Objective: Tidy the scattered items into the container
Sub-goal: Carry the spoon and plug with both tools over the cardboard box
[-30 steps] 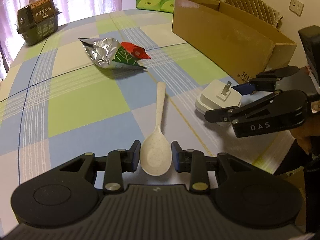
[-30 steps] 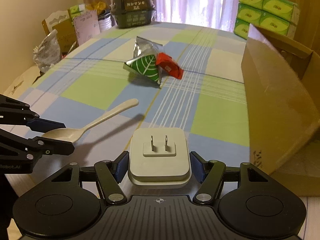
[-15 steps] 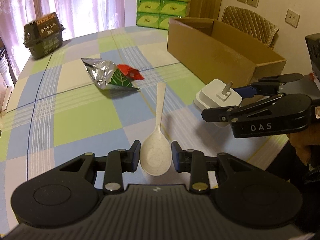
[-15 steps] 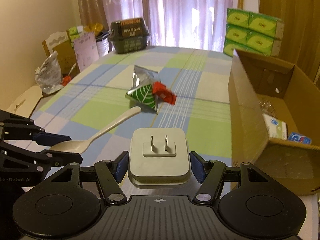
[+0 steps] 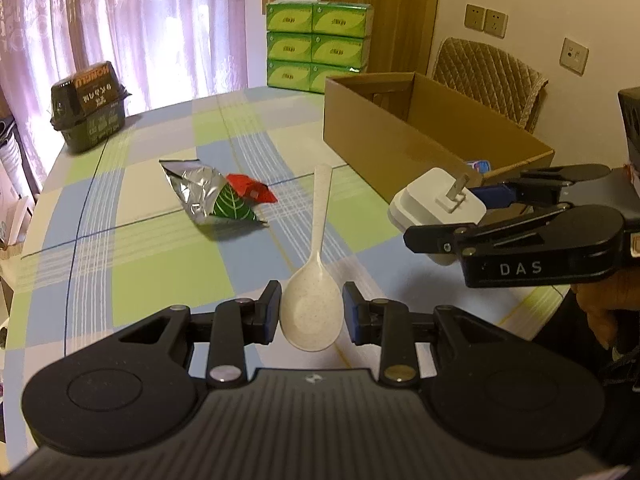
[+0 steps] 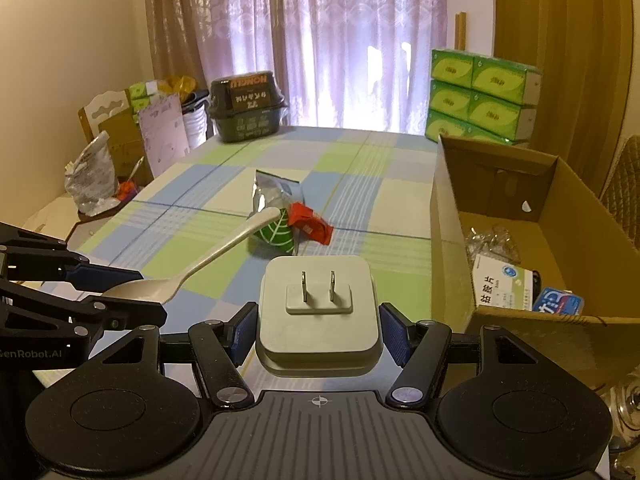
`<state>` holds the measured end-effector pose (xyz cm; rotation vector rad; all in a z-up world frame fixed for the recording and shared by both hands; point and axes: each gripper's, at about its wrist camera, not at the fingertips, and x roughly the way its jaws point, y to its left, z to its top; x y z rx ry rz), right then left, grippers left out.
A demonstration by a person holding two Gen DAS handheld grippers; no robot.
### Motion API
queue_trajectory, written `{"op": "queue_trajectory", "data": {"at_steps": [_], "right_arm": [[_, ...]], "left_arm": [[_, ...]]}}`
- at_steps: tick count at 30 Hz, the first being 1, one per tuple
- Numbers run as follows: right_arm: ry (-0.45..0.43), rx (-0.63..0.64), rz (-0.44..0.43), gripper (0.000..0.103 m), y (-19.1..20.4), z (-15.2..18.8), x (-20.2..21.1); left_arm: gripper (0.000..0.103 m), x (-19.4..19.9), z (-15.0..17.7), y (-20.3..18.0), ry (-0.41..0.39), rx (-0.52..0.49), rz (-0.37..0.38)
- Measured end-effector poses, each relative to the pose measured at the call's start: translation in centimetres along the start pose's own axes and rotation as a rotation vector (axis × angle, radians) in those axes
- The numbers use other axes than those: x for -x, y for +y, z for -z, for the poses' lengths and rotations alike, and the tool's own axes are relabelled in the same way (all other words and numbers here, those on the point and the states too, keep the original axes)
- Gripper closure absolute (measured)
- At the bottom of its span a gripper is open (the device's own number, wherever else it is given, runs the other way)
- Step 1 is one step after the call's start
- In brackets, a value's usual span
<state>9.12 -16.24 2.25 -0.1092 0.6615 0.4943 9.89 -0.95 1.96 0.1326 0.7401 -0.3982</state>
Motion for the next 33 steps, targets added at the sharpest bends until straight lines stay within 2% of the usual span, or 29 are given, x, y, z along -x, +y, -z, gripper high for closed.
{"op": "queue_trajectory", "data": {"at_steps": [17,23,33], "right_arm": [[-0.069,-0.011,0.049,0.036,-1.7,-1.5,2.4],[-0.106,-0.029,0.100,0.036,-4.1,-2.4,3.8],[-0.136,-0.087,0.189,0.036,-9.8,-3.1,5.3]], "left_arm": [[0.076,0.3,-2.0,-1.2,-0.023,0.001,0.022],[0.076,-0.2,-4.0,-2.8,-0.043,-0.005,0.053],[0.076,-2.6,-8.5,-7.6,-0.067,-0.013,0.145]]}}
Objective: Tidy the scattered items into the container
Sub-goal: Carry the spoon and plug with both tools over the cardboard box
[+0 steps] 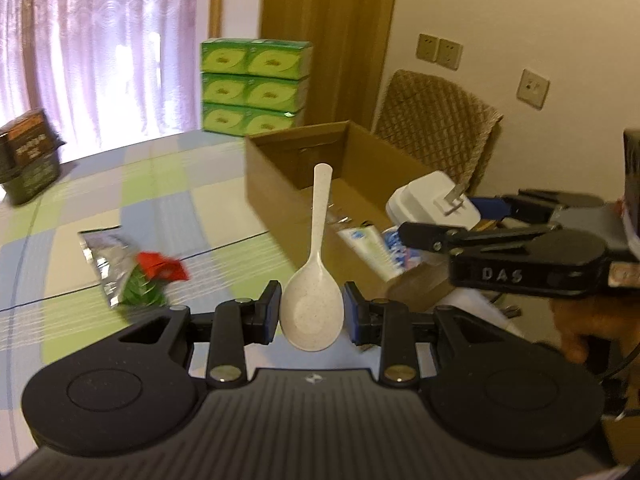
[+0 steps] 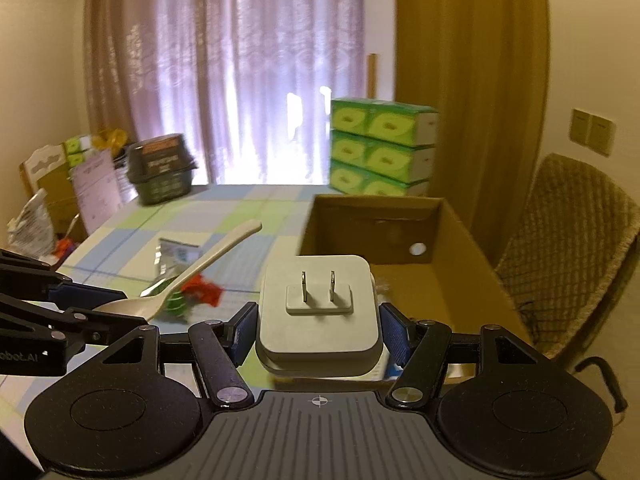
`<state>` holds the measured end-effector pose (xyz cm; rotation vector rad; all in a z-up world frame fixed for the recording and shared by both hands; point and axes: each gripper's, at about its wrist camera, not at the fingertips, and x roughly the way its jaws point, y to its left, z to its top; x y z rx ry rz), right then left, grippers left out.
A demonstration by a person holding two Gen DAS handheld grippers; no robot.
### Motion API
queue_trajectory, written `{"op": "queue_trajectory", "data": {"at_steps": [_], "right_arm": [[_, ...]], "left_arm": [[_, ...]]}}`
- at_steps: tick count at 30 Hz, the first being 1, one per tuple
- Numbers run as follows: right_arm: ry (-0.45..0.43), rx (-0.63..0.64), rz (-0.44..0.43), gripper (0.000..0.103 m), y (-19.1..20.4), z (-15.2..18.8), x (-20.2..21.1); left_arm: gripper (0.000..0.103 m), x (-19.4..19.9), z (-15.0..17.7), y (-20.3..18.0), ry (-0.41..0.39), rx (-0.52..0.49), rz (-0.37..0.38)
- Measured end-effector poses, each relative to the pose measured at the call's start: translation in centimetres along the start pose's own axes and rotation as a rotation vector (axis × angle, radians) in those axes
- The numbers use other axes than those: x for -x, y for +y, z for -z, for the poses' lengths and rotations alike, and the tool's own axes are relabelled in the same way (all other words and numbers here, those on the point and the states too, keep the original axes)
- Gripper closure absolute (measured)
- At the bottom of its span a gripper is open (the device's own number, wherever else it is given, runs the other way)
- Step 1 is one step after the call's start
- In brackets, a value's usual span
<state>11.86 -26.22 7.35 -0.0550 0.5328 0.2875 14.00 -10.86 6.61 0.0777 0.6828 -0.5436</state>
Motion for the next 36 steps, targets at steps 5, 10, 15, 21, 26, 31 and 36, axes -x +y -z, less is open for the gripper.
{"op": "queue_trajectory", "data": {"at_steps": [5,10,15,21,26,31,36], "right_arm": [[-0.010,-0.021,0.035,0.036,-2.6,-0.3,0.0],[-0.010,-0.048,0.060,0.036,-5.2,-0.2,-0.3],[-0.004,-0.072,0.078,0.036,-7.3,0.1,-0.7],[0.006,-0.093,0.087,0.036,-9.0,0.6,-1.3],[0.012,-0.104,0.086,0.036,-9.7,0.8,-2.1],[0.012,-0.110,0.087,0.036,-10.1,0.7,-2.5],[0.015,-0.114,0.090,0.036,-10.4,0.7,-2.9]], "left_arm": [[0.076,-2.1,-2.2,-2.1,-0.009,0.004,0.026],[0.076,-4.5,-3.8,-3.9,-0.003,0.002,0.047],[0.076,-7.0,-4.6,-4.8,0.018,0.010,0.057],[0.076,-9.3,-5.3,-5.1,0.038,0.023,0.058],[0.076,-10.6,-5.6,-5.3,0.050,0.020,0.054],[0.076,-11.5,-5.7,-5.4,0.060,0.023,0.053],[0.076,-12.3,-5.7,-5.4,0.066,0.029,0.052]]}}
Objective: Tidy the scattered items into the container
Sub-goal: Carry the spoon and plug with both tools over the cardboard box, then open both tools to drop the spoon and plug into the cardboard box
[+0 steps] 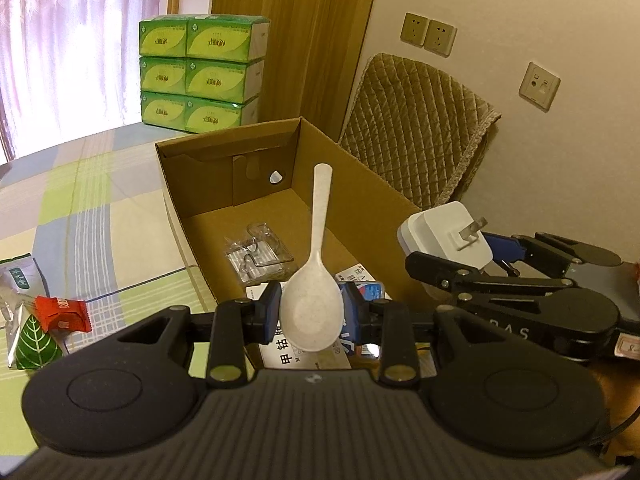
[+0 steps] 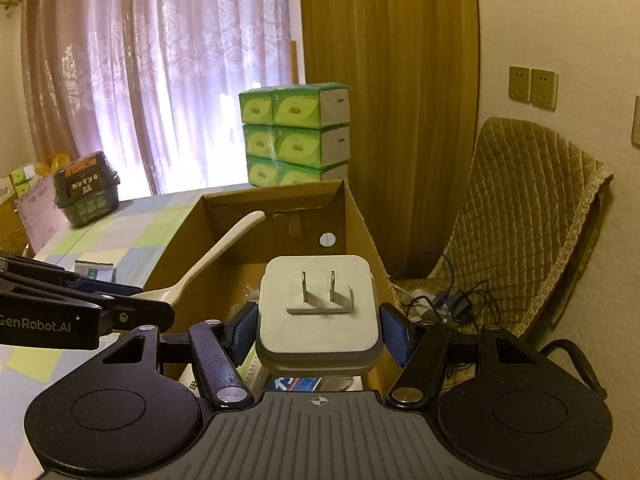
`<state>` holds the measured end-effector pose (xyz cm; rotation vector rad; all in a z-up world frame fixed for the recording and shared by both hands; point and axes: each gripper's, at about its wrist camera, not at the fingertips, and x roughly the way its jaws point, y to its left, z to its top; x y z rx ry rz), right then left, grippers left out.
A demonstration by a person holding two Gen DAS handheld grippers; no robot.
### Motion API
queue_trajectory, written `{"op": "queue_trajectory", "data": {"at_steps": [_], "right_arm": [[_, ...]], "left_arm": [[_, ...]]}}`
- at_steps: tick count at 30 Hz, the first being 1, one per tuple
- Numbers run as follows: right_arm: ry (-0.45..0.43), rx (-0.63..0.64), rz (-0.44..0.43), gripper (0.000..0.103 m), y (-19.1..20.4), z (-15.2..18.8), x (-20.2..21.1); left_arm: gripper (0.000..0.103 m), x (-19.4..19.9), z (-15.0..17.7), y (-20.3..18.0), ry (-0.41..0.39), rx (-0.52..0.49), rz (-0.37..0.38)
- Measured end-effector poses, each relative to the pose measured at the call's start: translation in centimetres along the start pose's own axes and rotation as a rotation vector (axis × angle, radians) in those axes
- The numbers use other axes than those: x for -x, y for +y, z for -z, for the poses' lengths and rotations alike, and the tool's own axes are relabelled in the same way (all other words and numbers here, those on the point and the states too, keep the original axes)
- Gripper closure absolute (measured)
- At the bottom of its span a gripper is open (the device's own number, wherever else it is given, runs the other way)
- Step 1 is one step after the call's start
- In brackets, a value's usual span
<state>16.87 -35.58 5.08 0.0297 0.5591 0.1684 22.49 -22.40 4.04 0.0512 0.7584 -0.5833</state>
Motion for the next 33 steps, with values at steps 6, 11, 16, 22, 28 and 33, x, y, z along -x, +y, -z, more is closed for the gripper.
{"op": "queue_trajectory", "data": {"at_steps": [6,11,16,22,28,33], "right_arm": [[0.004,-0.004,0.000,0.036,-0.3,0.2,-0.3],[0.009,-0.004,0.002,0.036,-0.3,0.3,-0.5],[0.013,-0.005,0.004,0.036,-0.4,0.4,-0.6],[0.018,0.001,-0.006,0.036,0.0,0.6,-0.7],[0.016,0.012,-0.014,0.036,0.6,0.5,-0.4],[0.012,0.022,-0.016,0.036,1.0,0.2,-0.2]], "left_arm": [[0.076,-0.5,-0.2,0.0,-0.005,0.003,-0.002],[0.056,-0.7,-0.3,0.2,-0.026,0.012,-0.007],[0.050,-0.3,0.4,0.4,-0.024,-0.009,-0.033],[0.050,0.2,1.2,0.8,-0.007,-0.021,-0.053],[0.050,0.7,1.6,1.0,-0.002,-0.017,-0.054],[0.050,1.2,1.9,1.1,-0.004,-0.009,-0.055]]}}
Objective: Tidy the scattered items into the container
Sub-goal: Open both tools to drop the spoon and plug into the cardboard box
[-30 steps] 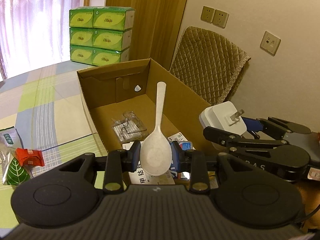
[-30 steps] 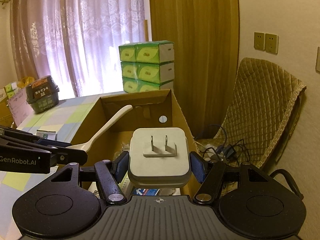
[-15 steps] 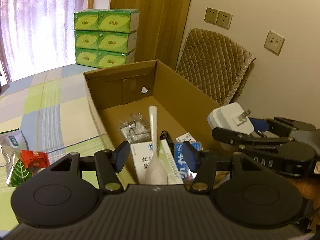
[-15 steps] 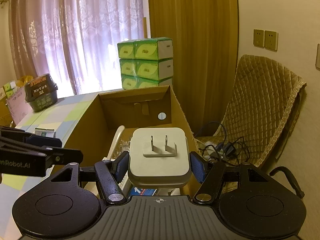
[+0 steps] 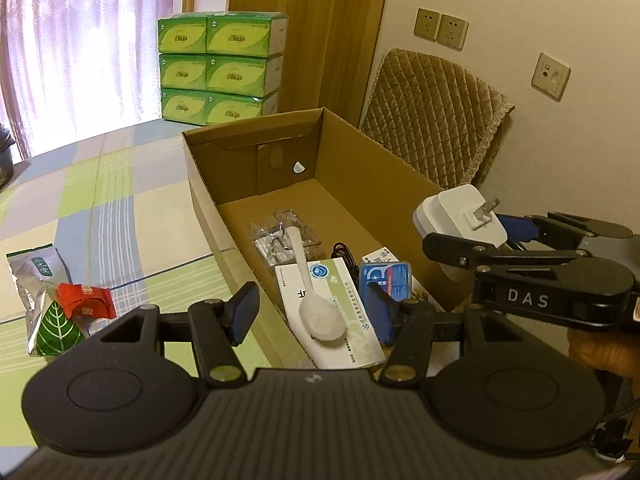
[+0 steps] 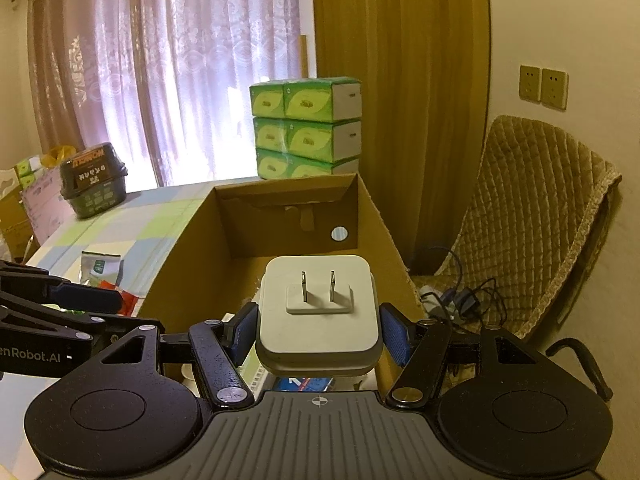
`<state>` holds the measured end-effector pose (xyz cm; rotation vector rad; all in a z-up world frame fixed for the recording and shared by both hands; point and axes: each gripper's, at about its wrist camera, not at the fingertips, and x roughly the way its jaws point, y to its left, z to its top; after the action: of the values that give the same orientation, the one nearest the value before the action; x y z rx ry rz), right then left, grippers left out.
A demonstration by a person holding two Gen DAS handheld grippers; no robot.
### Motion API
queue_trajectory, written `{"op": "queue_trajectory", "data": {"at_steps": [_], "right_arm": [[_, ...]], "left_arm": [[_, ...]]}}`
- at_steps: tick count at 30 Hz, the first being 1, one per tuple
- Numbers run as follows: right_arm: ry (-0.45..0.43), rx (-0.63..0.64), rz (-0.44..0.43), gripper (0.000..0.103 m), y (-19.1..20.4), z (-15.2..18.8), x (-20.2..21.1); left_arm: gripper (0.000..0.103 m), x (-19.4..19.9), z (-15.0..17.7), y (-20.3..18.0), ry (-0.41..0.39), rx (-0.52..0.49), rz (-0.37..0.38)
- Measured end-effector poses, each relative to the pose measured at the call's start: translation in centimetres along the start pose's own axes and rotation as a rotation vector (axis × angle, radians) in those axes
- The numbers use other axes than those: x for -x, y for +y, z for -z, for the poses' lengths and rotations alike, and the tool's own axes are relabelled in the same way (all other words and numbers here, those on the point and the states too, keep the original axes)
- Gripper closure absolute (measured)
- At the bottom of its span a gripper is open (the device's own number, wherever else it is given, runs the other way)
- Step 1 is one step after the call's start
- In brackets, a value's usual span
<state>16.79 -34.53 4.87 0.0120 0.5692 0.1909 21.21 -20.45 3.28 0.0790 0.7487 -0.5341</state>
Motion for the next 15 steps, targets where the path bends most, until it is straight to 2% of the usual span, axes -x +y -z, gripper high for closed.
{"op": "queue_trajectory", "data": {"at_steps": [15], "right_arm": [[-0.005,0.022,0.000,0.036,0.89,-0.50,0.28]], "left_arm": [[0.049,1.01,0.39,0.56,-0.008,0.020,-0.002]]}}
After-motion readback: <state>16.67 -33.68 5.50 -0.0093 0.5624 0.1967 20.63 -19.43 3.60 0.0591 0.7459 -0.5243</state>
